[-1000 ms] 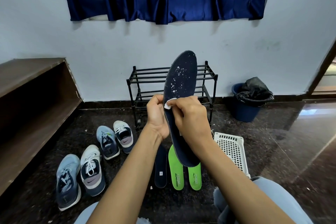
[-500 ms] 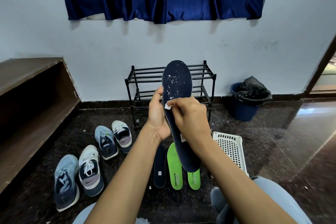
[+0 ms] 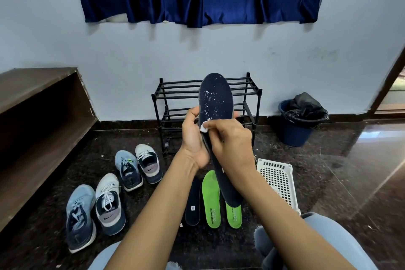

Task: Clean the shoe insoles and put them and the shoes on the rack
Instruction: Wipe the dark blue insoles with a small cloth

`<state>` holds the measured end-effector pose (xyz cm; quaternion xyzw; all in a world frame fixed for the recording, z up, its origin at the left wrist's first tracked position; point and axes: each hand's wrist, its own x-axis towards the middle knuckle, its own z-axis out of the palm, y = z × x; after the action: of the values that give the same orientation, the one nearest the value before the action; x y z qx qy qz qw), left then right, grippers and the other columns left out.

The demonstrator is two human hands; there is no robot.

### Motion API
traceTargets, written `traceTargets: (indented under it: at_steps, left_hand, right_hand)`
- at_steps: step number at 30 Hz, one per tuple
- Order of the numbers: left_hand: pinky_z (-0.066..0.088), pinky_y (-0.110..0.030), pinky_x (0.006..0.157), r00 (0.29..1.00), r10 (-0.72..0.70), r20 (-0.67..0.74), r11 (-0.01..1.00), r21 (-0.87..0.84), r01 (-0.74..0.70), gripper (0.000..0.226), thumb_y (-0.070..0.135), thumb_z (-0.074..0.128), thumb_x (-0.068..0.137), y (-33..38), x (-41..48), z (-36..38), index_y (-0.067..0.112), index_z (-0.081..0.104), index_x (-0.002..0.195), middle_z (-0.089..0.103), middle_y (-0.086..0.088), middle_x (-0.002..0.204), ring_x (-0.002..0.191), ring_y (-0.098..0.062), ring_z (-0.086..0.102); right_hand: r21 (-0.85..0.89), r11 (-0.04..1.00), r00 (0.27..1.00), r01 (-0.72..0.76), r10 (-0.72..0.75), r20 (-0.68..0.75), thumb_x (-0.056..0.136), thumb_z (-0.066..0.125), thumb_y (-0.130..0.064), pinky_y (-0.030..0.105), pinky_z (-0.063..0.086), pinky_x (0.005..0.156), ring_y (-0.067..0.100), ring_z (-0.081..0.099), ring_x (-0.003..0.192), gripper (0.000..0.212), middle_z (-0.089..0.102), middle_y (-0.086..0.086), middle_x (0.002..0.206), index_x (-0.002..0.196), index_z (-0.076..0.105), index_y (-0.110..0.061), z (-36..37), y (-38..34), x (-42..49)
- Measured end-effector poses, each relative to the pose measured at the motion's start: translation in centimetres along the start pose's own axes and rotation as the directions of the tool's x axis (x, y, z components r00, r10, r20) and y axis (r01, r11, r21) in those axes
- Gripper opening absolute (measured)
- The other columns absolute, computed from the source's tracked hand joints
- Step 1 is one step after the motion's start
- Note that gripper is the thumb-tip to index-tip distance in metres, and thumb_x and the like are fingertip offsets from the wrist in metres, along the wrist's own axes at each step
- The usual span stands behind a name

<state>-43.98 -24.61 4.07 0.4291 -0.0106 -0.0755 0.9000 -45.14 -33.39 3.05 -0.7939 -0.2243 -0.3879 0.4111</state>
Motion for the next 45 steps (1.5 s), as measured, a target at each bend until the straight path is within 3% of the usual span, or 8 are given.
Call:
traceTargets:
  at_steps: [5, 9, 13, 17, 20, 27, 33, 45]
  left_hand:
    - [0.022, -0.053, 0.116, 1.0, 0.003, 0.027, 0.995, -0.101, 0.0, 0.061, 0.044, 0.034, 0.09, 0.5, 0.7, -1.1, -0.003, 0.065, 0.113, 0.062, -0.024, 0.11, 0.091, -0.03, 0.059]
    - [0.048, -0.036, 0.099, 0.998, 0.026, -0.054, 0.999, 0.048, -0.024, 0.066, 0.048, 0.032, 0.093, 0.3, 0.4, -0.7, -0.003, 0.062, 0.122, 0.062, -0.025, 0.122, 0.101, -0.028, 0.064]
    - [0.045, -0.034, 0.102, 0.995, -0.018, -0.102, 0.995, 0.091, 0.028, 0.068, 0.051, 0.034, 0.091, -0.4, 0.1, -0.2, 0.001, 0.062, 0.126, 0.06, -0.021, 0.131, 0.118, -0.028, 0.061]
    - [0.047, -0.038, 0.093, 0.994, 0.042, -0.098, 0.999, 0.011, -0.041, 0.065, 0.048, 0.029, 0.092, 0.3, 0.3, -0.6, -0.002, 0.067, 0.11, 0.066, -0.026, 0.111, 0.092, -0.03, 0.064]
    - [0.038, -0.048, 0.107, 0.996, 0.053, -0.076, 0.996, -0.061, -0.057, 0.065, 0.047, 0.031, 0.09, 0.5, 0.6, -1.1, -0.004, 0.065, 0.112, 0.065, -0.024, 0.108, 0.086, -0.03, 0.063]
    - [0.04, -0.043, 0.11, 0.998, 0.012, -0.069, 0.999, 0.032, -0.009, 0.064, 0.046, 0.028, 0.092, -0.5, 0.3, -0.2, -0.001, 0.066, 0.114, 0.067, -0.024, 0.117, 0.122, -0.039, 0.057]
    - [0.037, -0.059, 0.108, 0.997, 0.036, -0.07, 0.998, -0.044, -0.039, 0.07, 0.057, 0.031, 0.092, 0.3, 0.6, -1.1, 0.001, 0.07, 0.108, 0.061, -0.028, 0.121, 0.11, -0.044, 0.062]
    - [0.047, -0.041, 0.1, 0.999, -0.033, -0.04, 0.999, -0.044, 0.031, 0.085, 0.075, 0.03, 0.089, -0.8, 0.1, 0.3, 0.002, 0.068, 0.113, 0.064, -0.022, 0.123, 0.12, -0.036, 0.059]
  right_hand:
    - [0.021, 1.0, 0.998, -0.005, 0.003, 0.057, 0.071, 0.062, -0.003, 0.018, 0.041, 0.075, 0.019, 0.064, 0.076, 0.019, 0.072, -0.001, 0.082, 0.082, 0.073, -0.014, 0.5, -0.5, -1.3]
    - [0.013, 1.0, 0.999, -0.021, 0.02, 0.044, 0.072, 0.061, -0.004, 0.024, 0.045, 0.073, 0.022, 0.065, 0.075, 0.017, 0.071, 0.002, 0.079, 0.081, 0.073, -0.012, 0.7, -0.3, -0.3]
    - [0.014, 1.0, 1.0, -0.02, 0.02, 0.005, 0.072, 0.06, -0.002, 0.025, 0.045, 0.072, 0.022, 0.064, 0.075, 0.018, 0.071, 0.001, 0.079, 0.081, 0.073, -0.011, 0.7, -0.2, 0.2]
    - [0.036, 0.999, 0.998, -0.03, 0.028, 0.05, 0.073, 0.06, -0.005, 0.021, 0.043, 0.076, 0.022, 0.065, 0.078, 0.019, 0.071, 0.002, 0.083, 0.085, 0.074, -0.013, 1.0, -0.3, -0.9]
    - [0.025, 1.0, 0.997, -0.019, 0.017, 0.074, 0.072, 0.062, -0.004, 0.018, 0.039, 0.075, 0.021, 0.064, 0.076, 0.018, 0.071, 0.001, 0.082, 0.084, 0.073, -0.012, 1.3, -0.6, -1.5]
    - [0.019, 0.999, 0.999, -0.046, 0.045, 0.026, 0.074, 0.06, -0.003, 0.025, 0.044, 0.074, 0.024, 0.065, 0.077, 0.018, 0.071, 0.003, 0.081, 0.084, 0.073, -0.012, 1.2, 0.0, 0.2]
    - [0.034, 0.999, 0.997, 0.012, -0.015, 0.082, 0.07, 0.059, 0.0, 0.027, 0.045, 0.073, 0.025, 0.066, 0.076, 0.019, 0.071, 0.004, 0.08, 0.082, 0.072, -0.009, 1.3, -0.5, -1.0]
    - [-0.023, 1.0, 0.998, 0.007, -0.005, 0.062, 0.073, 0.059, -0.001, 0.026, 0.041, 0.074, 0.025, 0.064, 0.074, 0.019, 0.07, 0.004, 0.079, 0.082, 0.072, -0.01, 1.3, -0.1, 0.6]
